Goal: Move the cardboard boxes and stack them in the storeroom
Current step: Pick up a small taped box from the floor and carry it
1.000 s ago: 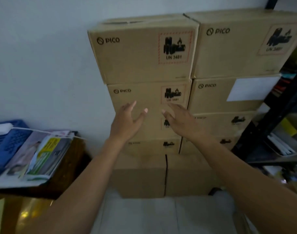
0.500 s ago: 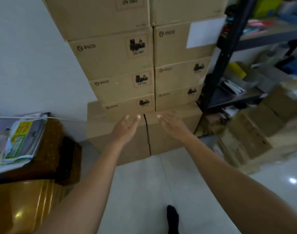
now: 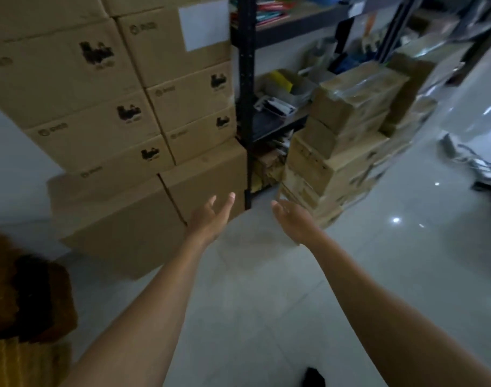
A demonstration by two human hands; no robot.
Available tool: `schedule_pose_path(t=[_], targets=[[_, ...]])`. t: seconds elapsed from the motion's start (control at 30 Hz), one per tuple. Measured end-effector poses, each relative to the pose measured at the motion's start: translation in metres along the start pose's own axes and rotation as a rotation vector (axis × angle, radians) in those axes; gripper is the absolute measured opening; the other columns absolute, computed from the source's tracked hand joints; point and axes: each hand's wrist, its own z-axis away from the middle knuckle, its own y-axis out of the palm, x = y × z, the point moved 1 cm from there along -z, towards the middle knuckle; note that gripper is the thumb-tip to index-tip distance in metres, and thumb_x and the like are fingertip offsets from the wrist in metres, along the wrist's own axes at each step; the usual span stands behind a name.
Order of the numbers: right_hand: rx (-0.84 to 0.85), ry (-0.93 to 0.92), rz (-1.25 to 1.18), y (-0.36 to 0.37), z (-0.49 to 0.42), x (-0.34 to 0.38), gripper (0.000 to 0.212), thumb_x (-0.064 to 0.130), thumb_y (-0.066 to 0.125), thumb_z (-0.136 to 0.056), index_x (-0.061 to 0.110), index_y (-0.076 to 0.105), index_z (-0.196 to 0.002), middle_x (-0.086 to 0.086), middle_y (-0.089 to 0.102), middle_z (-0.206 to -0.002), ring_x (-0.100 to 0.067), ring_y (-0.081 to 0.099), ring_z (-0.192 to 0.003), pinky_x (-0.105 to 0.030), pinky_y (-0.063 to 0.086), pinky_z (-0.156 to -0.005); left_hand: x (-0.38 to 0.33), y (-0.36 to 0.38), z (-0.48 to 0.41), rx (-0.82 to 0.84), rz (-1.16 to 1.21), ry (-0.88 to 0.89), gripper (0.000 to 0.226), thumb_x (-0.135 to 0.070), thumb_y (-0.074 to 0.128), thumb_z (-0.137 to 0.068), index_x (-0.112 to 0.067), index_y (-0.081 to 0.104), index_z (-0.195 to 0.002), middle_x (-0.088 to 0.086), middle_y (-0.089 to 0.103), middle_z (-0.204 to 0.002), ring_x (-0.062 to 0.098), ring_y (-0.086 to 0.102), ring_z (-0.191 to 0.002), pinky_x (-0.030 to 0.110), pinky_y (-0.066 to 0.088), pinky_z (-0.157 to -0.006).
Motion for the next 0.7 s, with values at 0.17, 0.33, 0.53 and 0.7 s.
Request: schedule_pose_path(t=[0.17, 0.33, 0.53, 0.7], targets=[[-0.136, 0.012, -0.045, -0.078, -0.005, -0.062, 0.057, 0.05, 0.03, -0.099, 0.014, 0.046, -0.14, -0.012, 0.048, -0.142, -0.03, 0.043, -0.132, -0.039, 0.033, -0.109, -0.077, 0.073, -0.008, 0.095, -0.006, 0.085, 0.084, -0.075, 0.036, -0.086, -0.02, 0.034, -0.15, 0.006, 0.038, -0.152, 0.028, 0.039, -0.136, 0.045, 0.034, -0.11], [-0.174, 0.056, -0.089, -0.144, -0.025, -0.122, 0.06, 0.053, 0.031, -0.099, 0.015, 0.038, -0.145, -0.013, 0.044, -0.146, -0.03, 0.04, -0.135, -0.039, 0.031, -0.11, -0.132, 0.141, -0.02, 0.114, 0.059, 0.098, 0.087, -0.078, 0.036, -0.084, -0.02, 0.033, -0.149, 0.005, 0.038, -0.152, 0.026, 0.039, -0.137, 0.044, 0.035, -0.11], [-0.145, 0.054, -0.103, -0.202, -0.06, -0.17, 0.066, 0.06, 0.029, -0.095, 0.02, 0.036, -0.147, -0.008, 0.044, -0.147, -0.027, 0.037, -0.138, -0.044, 0.029, -0.114, -0.171, 0.19, -0.043, 0.104, 0.114, 0.063, 0.092, -0.083, 0.035, -0.079, -0.021, 0.036, -0.148, 0.003, 0.042, -0.149, 0.024, 0.042, -0.134, 0.045, 0.036, -0.109], [-0.136, 0.045, -0.13, -0.239, -0.113, -0.183, 0.065, 0.059, 0.027, -0.096, 0.02, 0.034, -0.148, -0.009, 0.044, -0.147, -0.028, 0.037, -0.138, -0.041, 0.027, -0.113, -0.201, 0.216, -0.081, 0.081, 0.133, 0.053, 0.088, -0.081, 0.035, -0.082, -0.023, 0.036, -0.148, 0.001, 0.042, -0.15, 0.023, 0.041, -0.135, 0.042, 0.036, -0.109]])
